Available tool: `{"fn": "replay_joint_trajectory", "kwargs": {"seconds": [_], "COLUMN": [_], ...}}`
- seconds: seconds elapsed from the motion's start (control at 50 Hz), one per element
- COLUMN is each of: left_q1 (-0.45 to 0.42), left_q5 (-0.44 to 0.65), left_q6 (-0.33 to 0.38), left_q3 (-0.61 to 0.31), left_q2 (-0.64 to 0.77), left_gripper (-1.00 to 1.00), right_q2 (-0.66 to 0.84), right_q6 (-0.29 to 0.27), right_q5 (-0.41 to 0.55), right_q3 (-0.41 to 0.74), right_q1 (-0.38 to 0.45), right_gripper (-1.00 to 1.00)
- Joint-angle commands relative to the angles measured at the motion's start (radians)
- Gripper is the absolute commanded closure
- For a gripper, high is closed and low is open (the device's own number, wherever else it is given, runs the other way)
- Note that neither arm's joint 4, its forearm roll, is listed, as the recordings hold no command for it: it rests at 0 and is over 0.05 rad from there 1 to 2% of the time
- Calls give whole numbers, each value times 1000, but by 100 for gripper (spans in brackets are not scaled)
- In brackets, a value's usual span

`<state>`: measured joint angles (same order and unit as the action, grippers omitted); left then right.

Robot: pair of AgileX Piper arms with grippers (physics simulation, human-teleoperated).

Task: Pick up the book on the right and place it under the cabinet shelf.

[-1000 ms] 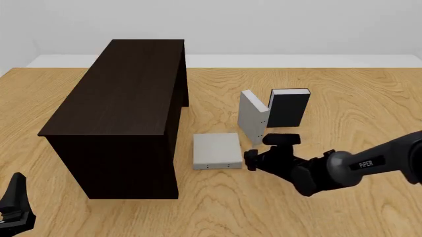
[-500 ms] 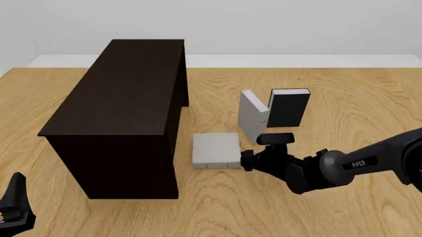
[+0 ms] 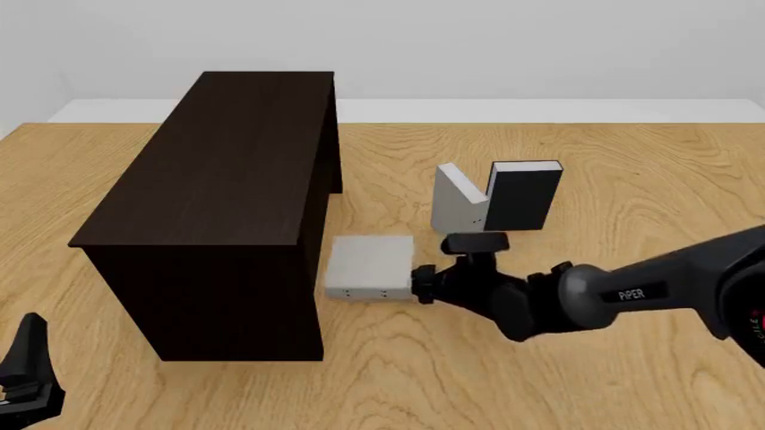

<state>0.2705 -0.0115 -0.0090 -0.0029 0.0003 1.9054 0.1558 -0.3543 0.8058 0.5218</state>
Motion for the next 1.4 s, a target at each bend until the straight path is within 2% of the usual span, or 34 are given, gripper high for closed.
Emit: {"fn": "replay_joint_trajectory", "kwargs": {"seconds": [0.02, 0.94, 1.4], "left_q1": [0, 0, 1], "left_q5": [-2, -4, 4], "left_q6": [-1, 0, 0], "left_q3": [0, 2, -5], "left_q2": [0, 0, 0], "left_gripper": [-100, -100, -100], "right_q2": [8, 124, 205], "right_q6": [206, 203, 222], "right_q5": [8, 75, 85], "right_q3": [88, 290, 381], "right_q1": [76, 176, 223], "right_gripper": [-100, -100, -100]}}
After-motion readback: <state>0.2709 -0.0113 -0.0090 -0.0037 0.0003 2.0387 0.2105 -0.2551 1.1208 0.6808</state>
